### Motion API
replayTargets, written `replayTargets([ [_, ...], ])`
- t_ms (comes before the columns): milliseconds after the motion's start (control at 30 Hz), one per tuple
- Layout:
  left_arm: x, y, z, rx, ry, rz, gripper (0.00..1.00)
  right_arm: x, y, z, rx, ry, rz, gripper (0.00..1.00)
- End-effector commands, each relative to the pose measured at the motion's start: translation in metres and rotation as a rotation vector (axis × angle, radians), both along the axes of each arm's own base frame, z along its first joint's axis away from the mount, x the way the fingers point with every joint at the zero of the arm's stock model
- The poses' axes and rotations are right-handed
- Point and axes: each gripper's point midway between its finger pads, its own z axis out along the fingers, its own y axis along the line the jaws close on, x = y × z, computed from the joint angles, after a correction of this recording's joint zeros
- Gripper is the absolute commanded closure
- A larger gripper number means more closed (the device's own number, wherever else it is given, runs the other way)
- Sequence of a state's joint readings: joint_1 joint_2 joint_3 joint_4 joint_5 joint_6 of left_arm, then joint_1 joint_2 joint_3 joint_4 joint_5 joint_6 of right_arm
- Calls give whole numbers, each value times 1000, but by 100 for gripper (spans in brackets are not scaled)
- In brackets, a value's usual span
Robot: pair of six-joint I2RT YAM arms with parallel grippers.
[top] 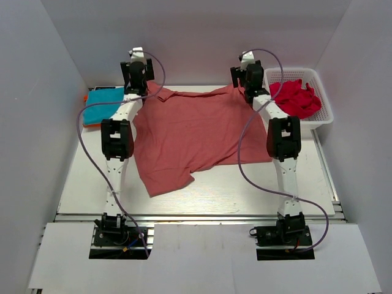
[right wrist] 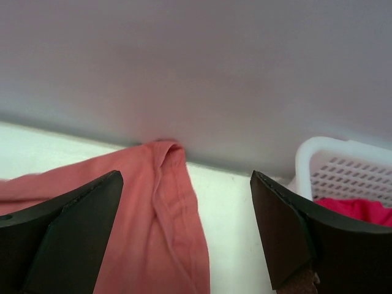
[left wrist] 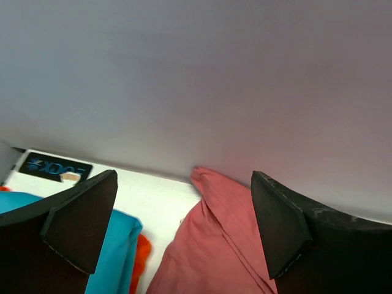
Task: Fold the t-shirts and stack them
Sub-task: Flatten out the tshirt
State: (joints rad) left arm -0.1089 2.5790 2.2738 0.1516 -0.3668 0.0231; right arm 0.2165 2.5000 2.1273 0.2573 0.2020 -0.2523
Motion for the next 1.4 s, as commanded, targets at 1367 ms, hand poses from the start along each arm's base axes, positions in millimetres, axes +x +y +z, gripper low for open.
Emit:
replayTargets([
  [1367,-553,-114,-132,-516,1269,-288,16,-321,-15,-66,501,685,-241,10],
])
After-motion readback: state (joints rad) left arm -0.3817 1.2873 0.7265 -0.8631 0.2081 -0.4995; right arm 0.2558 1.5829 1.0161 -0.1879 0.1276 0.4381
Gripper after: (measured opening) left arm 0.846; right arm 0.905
